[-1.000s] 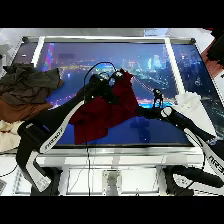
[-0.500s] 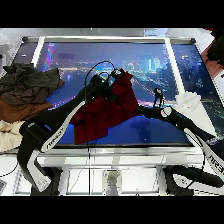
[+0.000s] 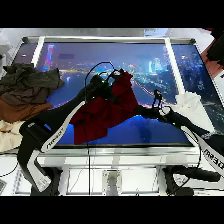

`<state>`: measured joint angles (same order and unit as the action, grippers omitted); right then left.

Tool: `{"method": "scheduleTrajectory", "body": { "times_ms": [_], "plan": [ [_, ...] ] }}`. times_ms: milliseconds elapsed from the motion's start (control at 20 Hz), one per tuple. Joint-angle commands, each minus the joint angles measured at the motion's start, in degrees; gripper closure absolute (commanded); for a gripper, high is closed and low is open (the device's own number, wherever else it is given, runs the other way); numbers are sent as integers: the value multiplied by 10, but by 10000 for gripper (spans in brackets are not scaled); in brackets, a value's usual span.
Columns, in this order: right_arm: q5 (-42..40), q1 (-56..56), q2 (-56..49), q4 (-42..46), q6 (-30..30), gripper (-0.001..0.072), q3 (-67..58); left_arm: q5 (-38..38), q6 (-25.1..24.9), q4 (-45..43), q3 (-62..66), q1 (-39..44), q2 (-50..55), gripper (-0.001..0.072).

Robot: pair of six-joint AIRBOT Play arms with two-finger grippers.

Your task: Fold the shirts.

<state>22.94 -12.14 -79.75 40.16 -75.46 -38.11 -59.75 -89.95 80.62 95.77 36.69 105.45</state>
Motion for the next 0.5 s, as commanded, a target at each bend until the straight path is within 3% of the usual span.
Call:
{"method": "scheduleTrajectory", "body": {
  "times_ms": [0, 50, 250, 450],
  "plan": [
    [3, 0, -5, -57, 47, 505, 1, -2, 0, 0, 1, 0, 0, 695],
    [3, 0, -5, -71, 64, 685, 1, -2, 0, 1, 1, 0, 0, 695],
    [30, 2, -1, -78, 81, 688, -25, -21, 1, -2, 16, 0, -2, 695],
    [42, 10, 69, -2, 77, 690, -96, -45, 2, -23, 103, 0, -41, 695]
  ]
}}
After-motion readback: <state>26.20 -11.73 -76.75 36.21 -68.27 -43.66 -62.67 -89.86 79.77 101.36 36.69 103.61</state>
